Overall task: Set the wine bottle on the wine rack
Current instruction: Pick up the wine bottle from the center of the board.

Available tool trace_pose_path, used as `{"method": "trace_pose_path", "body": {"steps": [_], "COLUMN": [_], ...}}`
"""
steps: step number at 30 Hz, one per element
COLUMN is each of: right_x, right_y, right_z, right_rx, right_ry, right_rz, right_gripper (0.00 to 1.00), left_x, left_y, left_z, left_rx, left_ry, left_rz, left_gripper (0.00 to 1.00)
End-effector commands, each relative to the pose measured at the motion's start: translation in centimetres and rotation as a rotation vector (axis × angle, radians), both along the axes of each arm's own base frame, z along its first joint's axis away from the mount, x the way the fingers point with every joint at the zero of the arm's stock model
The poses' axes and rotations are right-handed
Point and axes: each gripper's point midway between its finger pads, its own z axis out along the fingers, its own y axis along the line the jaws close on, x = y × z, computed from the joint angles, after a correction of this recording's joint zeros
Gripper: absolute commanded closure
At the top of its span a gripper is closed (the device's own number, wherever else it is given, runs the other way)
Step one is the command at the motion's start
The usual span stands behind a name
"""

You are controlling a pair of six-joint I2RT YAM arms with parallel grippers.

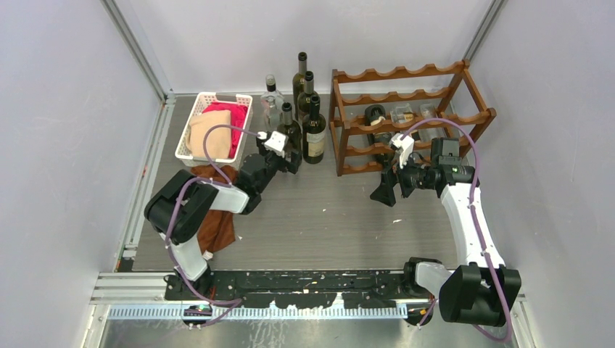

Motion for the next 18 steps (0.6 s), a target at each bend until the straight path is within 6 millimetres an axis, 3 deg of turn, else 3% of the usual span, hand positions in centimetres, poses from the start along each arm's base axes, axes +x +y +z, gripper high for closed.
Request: {"method": "trace_pose_path", "body": {"steps": [1, 5, 13, 18], "right_x": [0.4, 0.4, 0.3, 0.2], "right_y": [0.1, 0.1, 0.1, 0.2], "right_z": [0.6, 0.6, 0.6, 0.7], "right_rx": [-0.005, -0.004, -0.002, 0.001], "right_ry": [-0.039, -0.037, -0.038, -0.042], "right_rz": [0.016, 0.017, 0.018, 0.021], "right_gripper": [0.00, 0.00, 0.00, 0.00], "left_x": [2.3, 2.5, 1.9, 2.5], "left_y": [1.5, 1.3, -1.1, -0.9], "left_z": [4.2, 4.6, 5.1, 5.0], "left_rx": [-0.045, -0.050, -0.043, -0.054], "left_ry": [-0.132, -0.137, -0.170, -0.154], "left_rz": [0.185, 0.209, 0.069, 0.101], "left_gripper": [0.11, 0.12, 0.15, 0.05]}}
